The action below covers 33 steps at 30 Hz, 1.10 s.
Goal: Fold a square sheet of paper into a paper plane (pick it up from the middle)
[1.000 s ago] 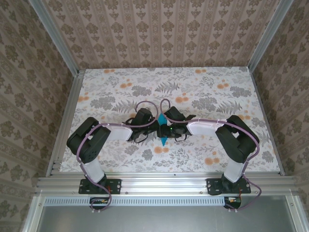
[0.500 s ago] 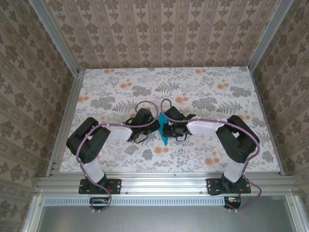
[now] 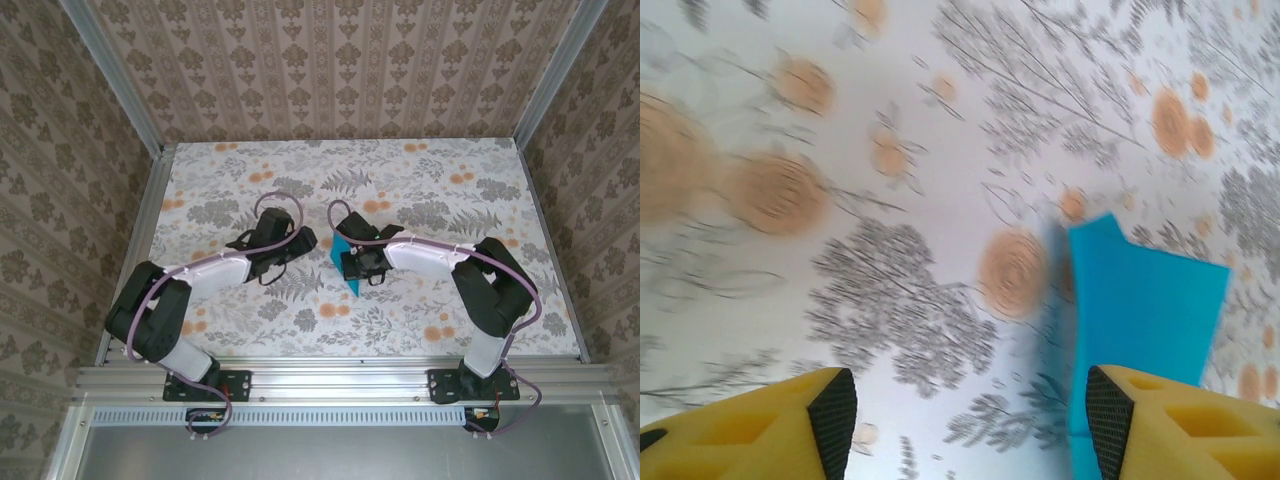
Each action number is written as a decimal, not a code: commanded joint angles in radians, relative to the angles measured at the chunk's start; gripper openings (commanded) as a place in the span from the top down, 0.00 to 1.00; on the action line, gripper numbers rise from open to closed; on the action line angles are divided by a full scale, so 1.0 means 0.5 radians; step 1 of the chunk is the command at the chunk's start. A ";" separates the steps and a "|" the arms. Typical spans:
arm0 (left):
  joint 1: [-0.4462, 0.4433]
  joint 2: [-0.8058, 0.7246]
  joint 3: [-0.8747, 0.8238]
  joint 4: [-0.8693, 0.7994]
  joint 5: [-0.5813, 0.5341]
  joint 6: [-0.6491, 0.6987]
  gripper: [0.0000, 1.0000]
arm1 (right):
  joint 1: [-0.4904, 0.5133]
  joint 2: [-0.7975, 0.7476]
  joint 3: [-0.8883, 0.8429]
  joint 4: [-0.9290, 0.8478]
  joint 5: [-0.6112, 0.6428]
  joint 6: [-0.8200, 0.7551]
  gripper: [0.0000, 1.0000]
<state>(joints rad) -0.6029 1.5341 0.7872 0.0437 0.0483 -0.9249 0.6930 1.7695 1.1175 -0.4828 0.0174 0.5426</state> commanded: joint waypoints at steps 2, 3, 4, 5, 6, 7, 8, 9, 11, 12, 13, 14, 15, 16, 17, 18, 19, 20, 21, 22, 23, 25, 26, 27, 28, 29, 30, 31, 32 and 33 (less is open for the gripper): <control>0.078 -0.052 0.016 -0.270 -0.063 0.101 0.34 | 0.013 0.074 0.133 -0.260 0.187 -0.133 0.90; 0.088 -0.058 0.007 -0.280 -0.062 0.104 0.33 | 0.011 0.097 0.156 -0.270 0.204 -0.139 0.89; 0.096 -0.062 0.000 -0.284 -0.056 0.105 0.33 | 0.014 0.118 0.178 -0.284 0.226 -0.143 0.88; 0.101 -0.062 -0.005 -0.283 -0.054 0.110 0.33 | 0.017 0.141 0.206 -0.304 0.250 -0.152 0.88; 0.104 -0.062 -0.013 -0.282 -0.052 0.110 0.33 | 0.019 0.166 0.235 -0.319 0.264 -0.159 0.87; 0.104 -0.062 -0.018 -0.284 -0.053 0.110 0.33 | 0.021 0.180 0.253 -0.331 0.269 -0.169 0.87; 0.104 -0.059 -0.022 -0.282 -0.051 0.110 0.33 | 0.022 0.201 0.271 -0.334 0.270 -0.176 0.85; 0.104 -0.056 -0.028 -0.282 -0.051 0.112 0.33 | 0.025 0.218 0.287 -0.341 0.275 -0.181 0.84; 0.108 -0.058 -0.043 -0.280 -0.052 0.113 0.33 | 0.031 0.250 0.316 -0.357 0.281 -0.191 0.83; 0.110 -0.057 -0.047 -0.278 -0.055 0.111 0.32 | 0.033 0.264 0.328 -0.363 0.283 -0.191 0.82; 0.113 -0.057 -0.049 -0.279 -0.053 0.112 0.32 | 0.040 0.273 0.337 -0.366 0.284 -0.195 0.81; 0.114 -0.053 -0.051 -0.278 -0.052 0.111 0.32 | 0.049 0.284 0.345 -0.372 0.289 -0.195 0.80; 0.117 -0.055 -0.053 -0.278 -0.052 0.112 0.32 | 0.054 0.297 0.353 -0.378 0.298 -0.193 0.79; 0.117 -0.052 -0.054 -0.278 -0.052 0.112 0.32 | 0.059 0.307 0.361 -0.384 0.305 -0.198 0.79; 0.120 -0.049 -0.053 -0.278 -0.052 0.112 0.32 | 0.062 0.325 0.368 -0.388 0.310 -0.198 0.79; 0.120 -0.043 -0.055 -0.280 -0.051 0.114 0.32 | 0.064 0.338 0.375 -0.396 0.319 -0.195 0.79; 0.123 -0.040 -0.054 -0.281 -0.048 0.114 0.32 | 0.070 0.350 0.377 -0.396 0.325 -0.194 0.79; 0.123 -0.042 -0.053 -0.281 -0.050 0.116 0.32 | 0.071 0.359 0.382 -0.397 0.331 -0.194 0.79; 0.123 -0.040 -0.053 -0.284 -0.049 0.117 0.32 | 0.074 0.370 0.384 -0.397 0.336 -0.195 0.79; 0.126 -0.039 -0.051 -0.287 -0.048 0.117 0.31 | 0.074 0.377 0.385 -0.398 0.337 -0.196 0.79; 0.126 -0.038 -0.052 -0.290 -0.048 0.121 0.31 | 0.077 0.385 0.389 -0.401 0.337 -0.194 0.79; 0.129 -0.043 -0.049 -0.296 -0.049 0.122 0.31 | 0.076 0.400 0.388 -0.397 0.339 -0.191 0.79; 0.129 -0.041 -0.049 -0.299 -0.049 0.123 0.31 | 0.076 0.405 0.388 -0.402 0.339 -0.190 0.78; 0.132 -0.038 -0.047 -0.302 -0.052 0.123 0.31 | 0.076 0.415 0.390 -0.401 0.339 -0.186 0.79; 0.134 -0.039 -0.049 -0.302 -0.052 0.123 0.31 | 0.077 0.424 0.391 -0.403 0.343 -0.182 0.78; 0.132 -0.041 -0.049 -0.305 -0.052 0.123 0.31 | 0.078 0.438 0.391 -0.403 0.345 -0.179 0.79; 0.132 -0.040 -0.047 -0.305 -0.053 0.123 0.31 | 0.077 0.447 0.393 -0.405 0.349 -0.178 0.79; 0.135 -0.041 -0.046 -0.309 -0.051 0.123 0.31 | 0.077 0.457 0.391 -0.406 0.351 -0.174 0.81; 0.135 -0.042 -0.041 -0.316 -0.053 0.123 0.31 | 0.075 0.462 0.394 -0.407 0.352 -0.172 0.82; 0.135 -0.043 -0.039 -0.321 -0.053 0.125 0.31 | 0.077 0.460 0.394 -0.409 0.350 -0.168 0.84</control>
<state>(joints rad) -0.5423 1.5284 0.7719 -0.0830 0.0299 -0.8883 0.7250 1.9602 1.3022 -0.6399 0.1581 0.4664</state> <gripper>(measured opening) 0.688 0.173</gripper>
